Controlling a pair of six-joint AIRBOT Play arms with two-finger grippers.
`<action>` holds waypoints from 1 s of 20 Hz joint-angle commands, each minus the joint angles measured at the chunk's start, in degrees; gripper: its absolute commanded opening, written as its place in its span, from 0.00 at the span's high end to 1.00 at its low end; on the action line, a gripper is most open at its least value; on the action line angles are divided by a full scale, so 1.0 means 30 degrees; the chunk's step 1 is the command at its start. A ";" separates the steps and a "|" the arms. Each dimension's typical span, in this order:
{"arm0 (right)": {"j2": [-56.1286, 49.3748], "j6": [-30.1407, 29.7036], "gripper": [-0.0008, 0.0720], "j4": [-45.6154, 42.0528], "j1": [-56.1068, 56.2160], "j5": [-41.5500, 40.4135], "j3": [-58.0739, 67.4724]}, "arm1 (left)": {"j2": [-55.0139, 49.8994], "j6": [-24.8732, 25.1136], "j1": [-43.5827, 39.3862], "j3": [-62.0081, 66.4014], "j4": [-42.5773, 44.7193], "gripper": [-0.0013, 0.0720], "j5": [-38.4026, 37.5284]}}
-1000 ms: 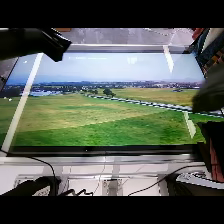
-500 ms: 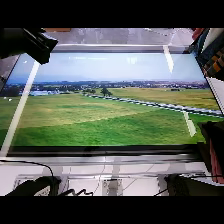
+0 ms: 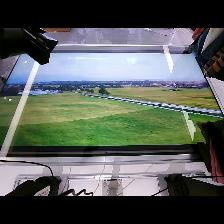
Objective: Fold the clothes and pants, and hang the long-sleeved shirts on hangers.
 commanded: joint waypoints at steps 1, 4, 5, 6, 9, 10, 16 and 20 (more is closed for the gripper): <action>0.0000 0.0007 0.50 0.2208 -0.0029 -0.0503 -0.0051 | -0.0015 0.0007 0.0000 -0.0007 0.0000 0.42 0.0000; 0.0000 0.0000 0.94 0.5238 0.0583 -0.1056 -0.0051 | -0.0015 0.0000 0.0000 -0.0007 0.0000 0.42 0.0000; 0.0000 -0.0051 0.94 0.6069 0.1064 -0.1348 -0.0051 | -0.0015 0.0000 0.0000 -0.0007 0.0000 0.42 0.0000; 0.0029 -0.0372 0.94 0.6965 0.1778 -0.1588 -0.0051 | -0.0015 0.0007 0.0000 -0.0007 0.0000 0.42 0.0000; 0.0146 -0.1661 0.94 0.8262 0.5107 -0.2091 -0.0036 | -0.0015 0.0000 0.0000 -0.0007 0.0000 0.42 0.0000; 0.0153 -0.2302 0.94 0.8036 0.6732 -0.2135 0.0007 | -0.0015 0.0007 0.0000 -0.0007 0.0000 0.42 0.0000; -0.0087 -0.4408 0.94 0.1457 1.8192 -0.2820 -0.0015 | -0.0015 0.0007 0.0000 -0.0007 0.0000 0.42 0.0000; -0.0699 -0.4721 0.94 -0.3228 2.3897 -0.3971 -0.0036 | -0.0015 0.0000 0.0000 -0.0007 0.0000 0.42 0.0000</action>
